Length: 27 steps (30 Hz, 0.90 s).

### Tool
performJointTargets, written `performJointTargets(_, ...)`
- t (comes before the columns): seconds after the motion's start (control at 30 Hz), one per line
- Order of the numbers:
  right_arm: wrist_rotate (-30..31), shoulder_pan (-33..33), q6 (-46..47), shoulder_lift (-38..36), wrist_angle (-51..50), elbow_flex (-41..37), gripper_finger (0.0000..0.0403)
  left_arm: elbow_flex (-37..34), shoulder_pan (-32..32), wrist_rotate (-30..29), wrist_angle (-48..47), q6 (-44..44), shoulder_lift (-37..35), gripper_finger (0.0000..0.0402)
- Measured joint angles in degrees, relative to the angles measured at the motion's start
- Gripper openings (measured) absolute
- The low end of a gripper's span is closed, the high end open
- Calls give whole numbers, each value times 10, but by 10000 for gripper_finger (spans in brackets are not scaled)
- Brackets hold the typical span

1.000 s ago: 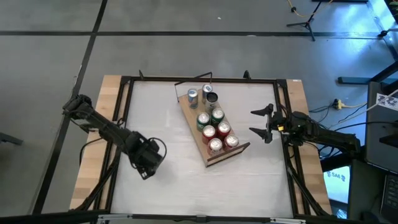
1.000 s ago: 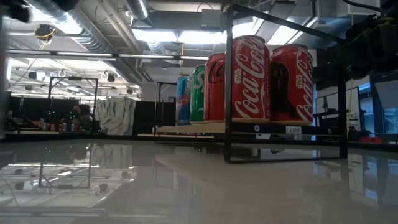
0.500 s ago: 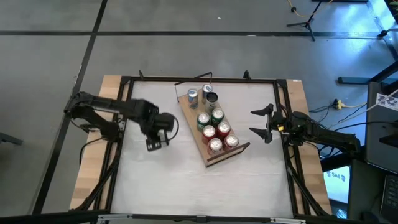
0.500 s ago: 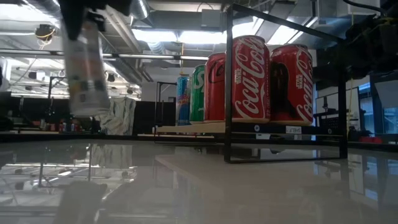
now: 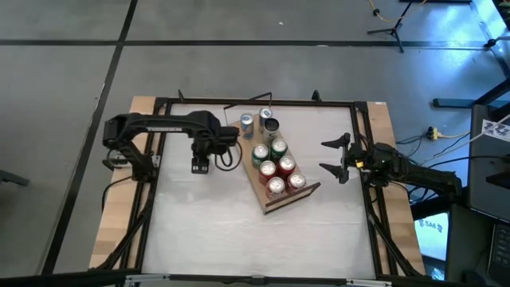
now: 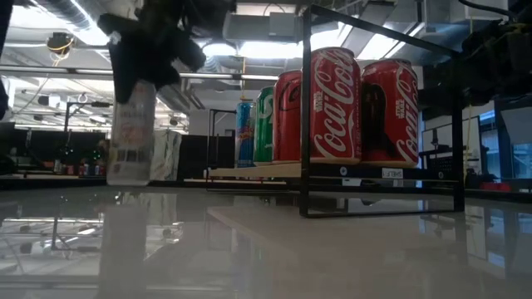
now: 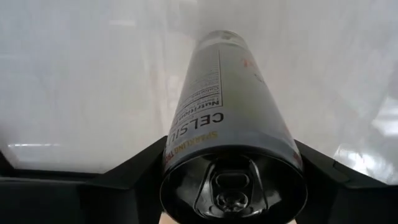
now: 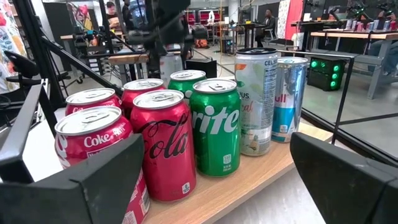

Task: Place canned beverage on shelf
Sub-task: Put the white-yellow soda can on the shelf aligned with the other white-yellow soda can

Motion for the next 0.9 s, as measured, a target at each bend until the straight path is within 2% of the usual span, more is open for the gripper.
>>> performJointTargets(0.2, 0, 0, 0, 0, 0, 0, 399, 0, -2, -20, -7, 52, 37, 243)
performJointTargets(0.67, 0, 0, 0, 0, 0, 0, 399, 0, -40, -40, 2, 46, 40, 245)
performJointTargets(0.9, 0, 0, 0, 0, 0, 0, 399, 0, -46, -41, 8, 44, 40, 276)
